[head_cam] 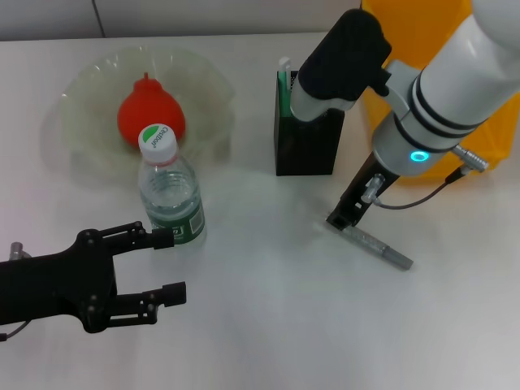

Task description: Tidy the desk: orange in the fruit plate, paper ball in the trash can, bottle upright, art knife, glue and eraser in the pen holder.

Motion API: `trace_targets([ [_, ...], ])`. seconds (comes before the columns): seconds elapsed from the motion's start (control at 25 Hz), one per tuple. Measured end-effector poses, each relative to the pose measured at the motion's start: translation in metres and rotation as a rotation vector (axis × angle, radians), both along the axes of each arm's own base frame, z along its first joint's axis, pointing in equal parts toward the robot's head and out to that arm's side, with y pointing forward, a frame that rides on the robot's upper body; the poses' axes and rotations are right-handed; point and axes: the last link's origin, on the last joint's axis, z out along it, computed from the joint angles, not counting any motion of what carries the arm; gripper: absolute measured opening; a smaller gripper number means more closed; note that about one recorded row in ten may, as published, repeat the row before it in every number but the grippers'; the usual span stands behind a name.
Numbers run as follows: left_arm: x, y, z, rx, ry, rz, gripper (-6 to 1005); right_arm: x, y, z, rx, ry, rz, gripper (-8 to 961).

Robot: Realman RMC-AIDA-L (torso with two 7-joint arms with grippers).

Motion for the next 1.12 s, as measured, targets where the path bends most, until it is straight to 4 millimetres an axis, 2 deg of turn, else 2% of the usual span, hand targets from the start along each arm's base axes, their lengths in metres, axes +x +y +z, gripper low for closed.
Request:
trace_targets([
  [0.04,0.000,0.000,0.000,0.000,0.000,-0.001,800,0.002,0.000,-0.003,-0.002,-0.002,0.000,382],
  [0.72,0.000,0.000,-0.001,0.001,-0.001,0.003,800,0.011,-0.002,-0.019,-0.030,-0.013,-0.011,378],
  [0.92,0.000,-0.001,-0.001,0.000,-0.002,0.003,800,0.013,-0.003,-0.020,-0.035,-0.015,-0.016,318],
  [1.12,0.000,-0.001,-0.001,0.000,-0.002,0.004,800,0.004,-0.006,-0.013,-0.032,0.014,0.005,144],
])
